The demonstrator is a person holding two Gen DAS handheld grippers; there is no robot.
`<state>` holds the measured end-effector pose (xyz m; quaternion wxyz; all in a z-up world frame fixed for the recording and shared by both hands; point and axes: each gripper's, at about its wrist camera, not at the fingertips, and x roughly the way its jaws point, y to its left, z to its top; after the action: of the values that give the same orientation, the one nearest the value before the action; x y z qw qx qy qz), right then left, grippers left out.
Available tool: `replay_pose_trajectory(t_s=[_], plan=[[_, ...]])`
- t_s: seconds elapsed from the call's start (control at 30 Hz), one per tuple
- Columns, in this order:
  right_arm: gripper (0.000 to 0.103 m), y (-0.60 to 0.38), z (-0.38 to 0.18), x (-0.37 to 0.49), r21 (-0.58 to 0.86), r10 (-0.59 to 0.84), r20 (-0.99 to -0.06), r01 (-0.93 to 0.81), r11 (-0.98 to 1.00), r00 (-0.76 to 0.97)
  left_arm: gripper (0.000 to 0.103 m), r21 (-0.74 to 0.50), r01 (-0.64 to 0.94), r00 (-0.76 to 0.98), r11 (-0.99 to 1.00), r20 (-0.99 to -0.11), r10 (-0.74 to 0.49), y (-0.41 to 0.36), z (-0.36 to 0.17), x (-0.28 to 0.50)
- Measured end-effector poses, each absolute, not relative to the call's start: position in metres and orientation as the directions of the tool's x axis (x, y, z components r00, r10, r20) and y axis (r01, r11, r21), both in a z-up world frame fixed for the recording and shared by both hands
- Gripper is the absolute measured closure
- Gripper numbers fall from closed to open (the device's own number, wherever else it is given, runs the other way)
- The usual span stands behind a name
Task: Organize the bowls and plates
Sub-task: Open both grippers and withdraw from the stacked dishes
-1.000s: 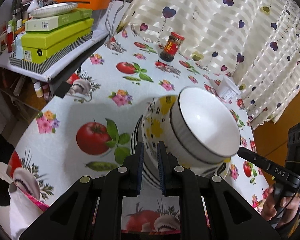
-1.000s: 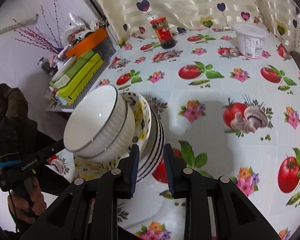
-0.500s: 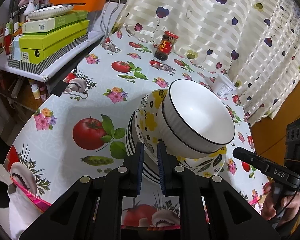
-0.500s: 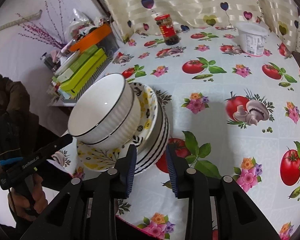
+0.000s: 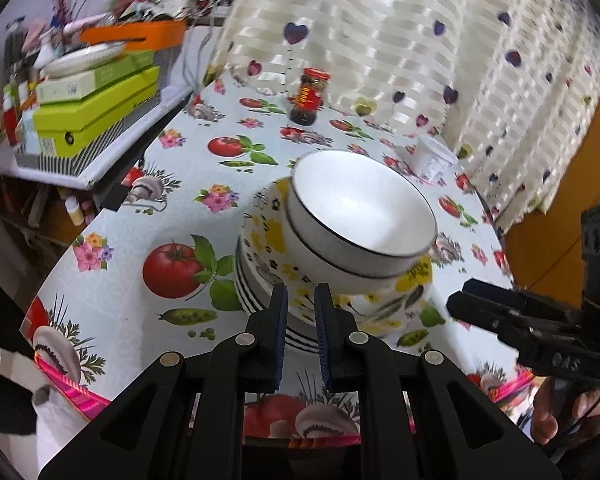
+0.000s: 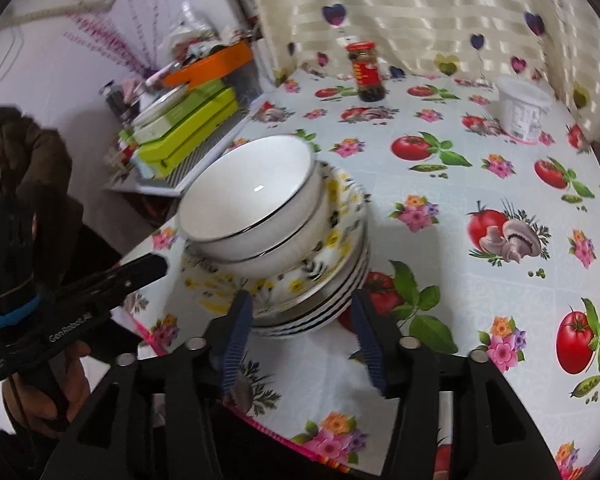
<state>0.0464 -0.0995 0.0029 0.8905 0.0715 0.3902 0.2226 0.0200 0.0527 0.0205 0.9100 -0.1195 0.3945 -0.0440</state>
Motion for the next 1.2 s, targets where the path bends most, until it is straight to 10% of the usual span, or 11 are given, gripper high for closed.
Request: replay_pose_trajectory(t_s=[1.2], plan=[[0.033,-0.062,-0.033,0.025,0.158,0.345,-0.744,-0.351,0.923,0.572,0.089,-0.1,-0.061,0.602,0.993,-0.798,-0.043,0.023,-0.024,0.004]])
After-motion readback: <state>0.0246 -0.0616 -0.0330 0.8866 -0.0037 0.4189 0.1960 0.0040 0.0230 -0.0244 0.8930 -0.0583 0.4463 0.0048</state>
